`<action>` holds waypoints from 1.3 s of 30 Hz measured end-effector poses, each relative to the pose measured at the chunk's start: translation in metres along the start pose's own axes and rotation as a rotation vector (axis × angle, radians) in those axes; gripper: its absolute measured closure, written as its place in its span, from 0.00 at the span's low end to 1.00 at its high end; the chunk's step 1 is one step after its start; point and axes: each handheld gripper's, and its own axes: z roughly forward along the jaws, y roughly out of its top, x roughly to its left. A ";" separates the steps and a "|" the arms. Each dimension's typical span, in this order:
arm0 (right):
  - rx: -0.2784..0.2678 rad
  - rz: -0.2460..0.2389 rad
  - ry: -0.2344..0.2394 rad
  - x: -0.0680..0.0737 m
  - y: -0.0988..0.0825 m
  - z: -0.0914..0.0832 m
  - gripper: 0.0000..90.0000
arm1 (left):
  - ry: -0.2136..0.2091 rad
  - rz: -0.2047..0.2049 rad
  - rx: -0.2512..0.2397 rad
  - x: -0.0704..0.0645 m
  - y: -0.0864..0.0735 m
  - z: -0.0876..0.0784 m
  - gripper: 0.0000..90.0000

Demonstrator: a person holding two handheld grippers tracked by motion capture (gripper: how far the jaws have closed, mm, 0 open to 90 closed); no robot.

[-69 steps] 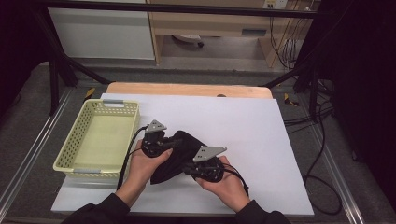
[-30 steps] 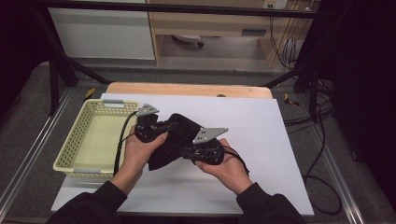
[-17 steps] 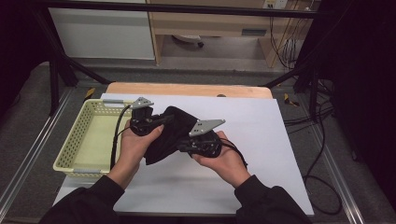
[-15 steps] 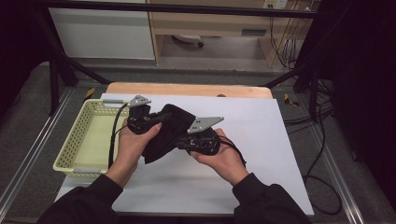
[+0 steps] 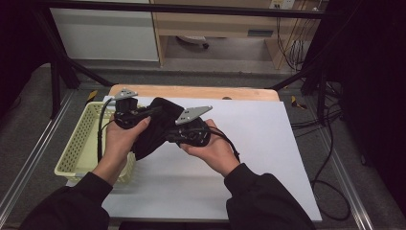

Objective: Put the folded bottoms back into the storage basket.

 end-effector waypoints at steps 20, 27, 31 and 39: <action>-0.019 0.008 0.053 -0.015 0.032 0.052 0.91 | 0.017 -0.061 -0.011 0.054 0.012 -0.012 0.85; -0.030 -0.004 0.056 -0.012 0.038 0.060 0.91 | 0.021 -0.084 -0.036 0.066 0.011 -0.020 0.85; -0.038 -0.013 0.054 -0.007 0.043 0.066 0.91 | 0.035 -0.087 -0.041 0.070 0.009 -0.028 0.85; -0.066 -0.037 0.048 0.006 0.049 0.072 0.91 | 0.059 -0.084 -0.054 0.075 0.007 -0.046 0.85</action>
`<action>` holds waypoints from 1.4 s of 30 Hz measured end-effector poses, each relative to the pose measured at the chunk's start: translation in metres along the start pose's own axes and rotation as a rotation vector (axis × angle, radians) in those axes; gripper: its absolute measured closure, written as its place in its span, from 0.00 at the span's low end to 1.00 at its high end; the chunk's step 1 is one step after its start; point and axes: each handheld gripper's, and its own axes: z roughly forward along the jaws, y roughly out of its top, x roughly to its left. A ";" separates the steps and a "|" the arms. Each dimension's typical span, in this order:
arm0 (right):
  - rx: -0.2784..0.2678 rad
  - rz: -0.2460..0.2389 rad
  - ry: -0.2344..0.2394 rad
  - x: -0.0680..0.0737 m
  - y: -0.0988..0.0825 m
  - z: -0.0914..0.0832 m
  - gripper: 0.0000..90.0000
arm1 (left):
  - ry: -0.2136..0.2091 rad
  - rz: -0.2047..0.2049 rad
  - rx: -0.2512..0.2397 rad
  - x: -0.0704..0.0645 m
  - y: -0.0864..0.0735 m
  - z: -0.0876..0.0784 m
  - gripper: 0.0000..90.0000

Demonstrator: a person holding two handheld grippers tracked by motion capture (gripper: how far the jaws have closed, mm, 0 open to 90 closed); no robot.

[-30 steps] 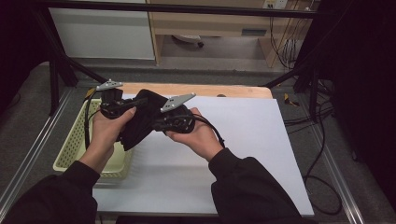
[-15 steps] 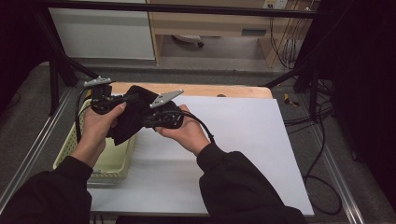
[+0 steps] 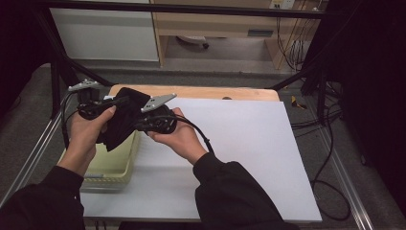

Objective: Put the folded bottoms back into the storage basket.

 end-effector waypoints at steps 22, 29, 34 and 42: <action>-0.029 -0.018 0.025 0.008 0.012 0.034 0.91 | 0.048 -0.030 -0.024 0.030 0.002 -0.026 0.85; -0.027 -0.018 0.035 0.010 0.014 0.043 0.91 | 0.060 -0.039 -0.025 0.037 -0.001 -0.031 0.85; -0.028 -0.017 0.043 0.010 0.016 0.048 0.91 | 0.062 -0.042 -0.028 0.040 -0.001 -0.034 0.85; -0.027 -0.027 0.053 0.012 0.021 0.058 0.91 | 0.067 -0.042 -0.032 0.044 -0.001 -0.039 0.85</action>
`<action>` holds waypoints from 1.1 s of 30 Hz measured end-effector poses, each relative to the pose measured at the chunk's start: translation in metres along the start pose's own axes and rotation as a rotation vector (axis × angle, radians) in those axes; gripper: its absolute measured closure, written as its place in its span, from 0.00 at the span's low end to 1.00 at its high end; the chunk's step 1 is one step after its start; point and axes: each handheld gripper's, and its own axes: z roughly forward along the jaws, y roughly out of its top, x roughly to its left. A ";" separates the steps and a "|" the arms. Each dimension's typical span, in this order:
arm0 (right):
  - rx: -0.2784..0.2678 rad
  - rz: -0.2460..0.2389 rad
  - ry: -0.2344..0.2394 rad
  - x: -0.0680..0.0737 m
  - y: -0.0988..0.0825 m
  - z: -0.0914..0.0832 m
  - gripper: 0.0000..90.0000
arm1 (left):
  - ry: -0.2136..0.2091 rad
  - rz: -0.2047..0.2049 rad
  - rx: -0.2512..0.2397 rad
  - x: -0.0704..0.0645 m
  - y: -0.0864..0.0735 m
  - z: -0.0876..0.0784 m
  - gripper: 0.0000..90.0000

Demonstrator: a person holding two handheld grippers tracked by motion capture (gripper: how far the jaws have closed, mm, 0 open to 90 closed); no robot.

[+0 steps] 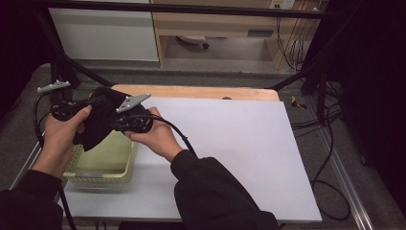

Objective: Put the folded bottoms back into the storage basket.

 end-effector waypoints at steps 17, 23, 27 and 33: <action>-0.008 -0.003 0.003 0.005 0.005 0.008 0.91 | 0.009 0.019 0.004 -0.001 0.002 -0.005 0.85; -0.005 -0.006 0.006 0.008 0.003 0.013 0.91 | 0.013 0.011 0.004 0.003 -0.003 -0.007 0.85; 0.002 -0.009 0.005 0.009 0.002 0.015 0.91 | 0.018 0.009 0.003 0.004 -0.005 -0.007 0.85; 0.009 -0.014 -0.002 0.009 0.001 0.017 0.91 | 0.030 0.015 -0.003 0.006 -0.005 -0.009 0.85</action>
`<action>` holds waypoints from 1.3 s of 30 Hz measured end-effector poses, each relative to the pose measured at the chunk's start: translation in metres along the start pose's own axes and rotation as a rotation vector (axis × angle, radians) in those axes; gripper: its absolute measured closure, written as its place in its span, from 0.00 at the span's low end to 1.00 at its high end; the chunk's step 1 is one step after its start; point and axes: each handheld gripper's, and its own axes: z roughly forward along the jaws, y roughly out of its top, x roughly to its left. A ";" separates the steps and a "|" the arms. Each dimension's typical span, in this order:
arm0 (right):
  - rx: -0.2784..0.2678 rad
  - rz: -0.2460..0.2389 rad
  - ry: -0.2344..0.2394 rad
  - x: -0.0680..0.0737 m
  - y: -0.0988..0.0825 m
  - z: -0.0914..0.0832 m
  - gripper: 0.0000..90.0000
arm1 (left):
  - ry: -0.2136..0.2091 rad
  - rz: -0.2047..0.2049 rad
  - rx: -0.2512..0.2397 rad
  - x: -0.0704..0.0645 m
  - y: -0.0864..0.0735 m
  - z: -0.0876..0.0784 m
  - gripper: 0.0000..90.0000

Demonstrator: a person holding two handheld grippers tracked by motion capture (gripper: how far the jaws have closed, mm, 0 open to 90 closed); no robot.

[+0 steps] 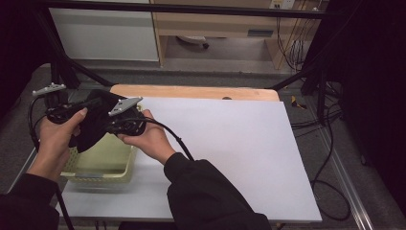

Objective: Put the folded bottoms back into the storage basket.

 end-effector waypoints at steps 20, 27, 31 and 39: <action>0.028 -0.007 -0.006 0.003 -0.005 0.012 0.91 | 0.030 -0.016 -0.008 0.012 -0.007 -0.006 0.85; 0.041 -0.010 -0.005 0.003 -0.008 0.016 0.91 | 0.042 -0.019 -0.004 0.014 -0.013 -0.003 0.85; 0.052 -0.012 -0.005 0.004 -0.012 0.020 0.91 | 0.046 -0.023 0.002 0.016 -0.017 -0.001 0.85; 0.058 -0.005 0.004 0.004 -0.019 0.024 0.91 | 0.046 -0.038 0.011 0.018 -0.026 0.002 0.85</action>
